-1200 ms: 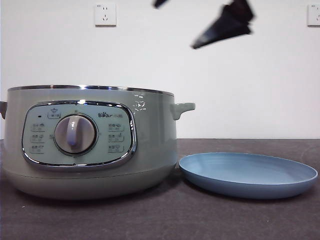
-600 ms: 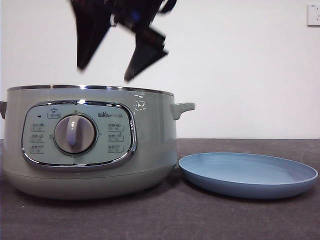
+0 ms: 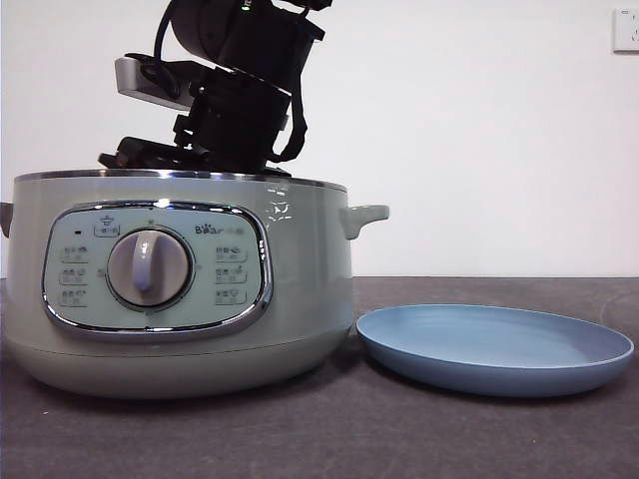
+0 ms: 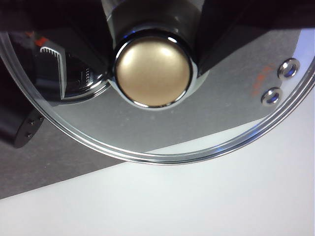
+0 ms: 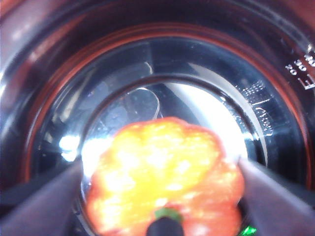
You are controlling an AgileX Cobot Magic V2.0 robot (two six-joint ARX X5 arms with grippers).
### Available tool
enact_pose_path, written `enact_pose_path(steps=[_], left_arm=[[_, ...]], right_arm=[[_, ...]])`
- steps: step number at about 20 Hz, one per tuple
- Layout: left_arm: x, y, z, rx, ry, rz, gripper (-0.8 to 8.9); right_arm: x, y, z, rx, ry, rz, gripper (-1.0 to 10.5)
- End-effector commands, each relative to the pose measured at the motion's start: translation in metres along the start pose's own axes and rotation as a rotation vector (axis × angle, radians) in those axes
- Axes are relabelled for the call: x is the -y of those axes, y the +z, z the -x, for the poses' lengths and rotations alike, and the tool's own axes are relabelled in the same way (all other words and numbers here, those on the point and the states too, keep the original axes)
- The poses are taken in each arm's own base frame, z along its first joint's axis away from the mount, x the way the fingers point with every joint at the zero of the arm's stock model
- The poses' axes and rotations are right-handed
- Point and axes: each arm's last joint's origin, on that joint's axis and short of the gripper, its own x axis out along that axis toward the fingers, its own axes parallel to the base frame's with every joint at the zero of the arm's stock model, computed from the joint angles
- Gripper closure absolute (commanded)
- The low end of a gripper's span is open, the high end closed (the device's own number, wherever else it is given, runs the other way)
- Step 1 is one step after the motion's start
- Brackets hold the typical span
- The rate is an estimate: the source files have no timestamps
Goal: Take the pumpkin out from the steamer,put the pumpkin in the blue plate,close the lid
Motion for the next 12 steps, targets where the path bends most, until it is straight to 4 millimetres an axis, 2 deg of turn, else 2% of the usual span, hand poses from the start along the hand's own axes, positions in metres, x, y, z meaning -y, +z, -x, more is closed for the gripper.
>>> enact_pose_path(steps=[1, 4, 6, 9, 12], left_arm=[[-0.003, 0.005, 0.006, 0.051, 0.011, 0.009, 8.22], [-0.003, 0.005, 0.006, 0.047, 0.011, 0.007, 8.22], [-0.003, 0.005, 0.006, 0.046, 0.010, 0.007, 8.22], [-0.003, 0.005, 0.006, 0.047, 0.010, 0.007, 8.22], [-0.001, 0.007, 0.001, 0.049, 0.009, 0.007, 8.22]], right_arm=[[-0.001, -0.001, -0.007, -0.012, 0.005, 0.002, 9.6], [0.000, 0.002, 0.005, 0.020, -0.005, 0.004, 9.6], [0.002, 0.005, 0.028, 0.053, -0.022, 0.000, 9.5], [0.009, 0.001, 0.076, 0.085, -0.044, -0.019, 9.5], [0.022, -0.018, 0.136, 0.074, -0.075, -0.074, 9.5]])
